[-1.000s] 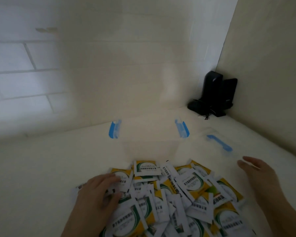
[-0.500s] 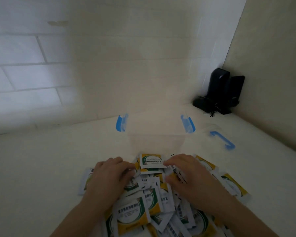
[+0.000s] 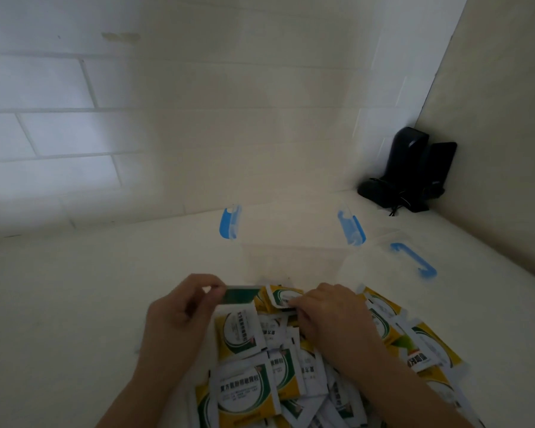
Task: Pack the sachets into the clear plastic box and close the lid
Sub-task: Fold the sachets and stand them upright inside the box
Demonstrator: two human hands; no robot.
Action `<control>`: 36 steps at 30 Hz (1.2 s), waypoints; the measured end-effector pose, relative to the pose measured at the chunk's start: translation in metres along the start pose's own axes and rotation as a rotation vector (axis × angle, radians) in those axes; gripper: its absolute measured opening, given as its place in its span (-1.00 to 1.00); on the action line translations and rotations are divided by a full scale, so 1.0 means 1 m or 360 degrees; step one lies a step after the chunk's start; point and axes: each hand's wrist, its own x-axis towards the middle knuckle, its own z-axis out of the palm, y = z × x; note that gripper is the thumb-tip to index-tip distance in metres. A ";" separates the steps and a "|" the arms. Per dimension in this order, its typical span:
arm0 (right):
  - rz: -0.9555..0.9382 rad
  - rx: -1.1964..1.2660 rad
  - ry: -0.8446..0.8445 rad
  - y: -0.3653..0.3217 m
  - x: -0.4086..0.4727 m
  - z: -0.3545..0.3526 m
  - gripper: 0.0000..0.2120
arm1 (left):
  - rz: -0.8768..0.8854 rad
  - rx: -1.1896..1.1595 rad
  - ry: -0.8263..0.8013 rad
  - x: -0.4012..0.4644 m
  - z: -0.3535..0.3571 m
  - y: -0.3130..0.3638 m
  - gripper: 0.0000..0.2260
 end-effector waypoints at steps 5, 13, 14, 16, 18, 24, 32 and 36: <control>0.0404 0.0595 0.0405 0.021 -0.012 -0.006 -0.81 | -0.0068 -0.0331 -0.0159 -0.004 0.002 0.005 -0.88; 0.0831 0.1509 0.0452 0.039 -0.025 -0.018 -0.75 | -0.0039 -0.0192 -0.0305 -0.007 0.014 0.001 -0.66; 0.0833 0.1636 0.0455 0.038 -0.024 -0.022 -0.78 | -0.0048 -0.0287 -0.0311 -0.007 0.013 0.001 -0.63; 0.0780 0.1723 0.0452 0.036 -0.024 -0.026 -0.82 | -0.0072 -0.0469 -0.0271 -0.006 0.013 0.002 -0.60; 0.0744 0.1555 0.0392 0.032 -0.024 -0.026 -0.89 | -0.0094 -0.0611 -0.0219 -0.002 0.013 0.003 -0.62; 0.0609 0.1708 0.0329 0.017 -0.025 -0.026 -0.67 | -0.0162 -0.0575 -0.0214 0.017 0.027 0.012 -0.71; 0.0441 0.1473 0.0172 0.010 -0.020 -0.006 -0.76 | -0.0320 -0.0678 -0.0574 0.001 0.050 0.028 -0.84; 0.0435 0.1468 0.0204 0.009 -0.009 -0.005 -0.81 | -0.0241 -0.0670 -0.0475 -0.001 0.046 0.025 -0.72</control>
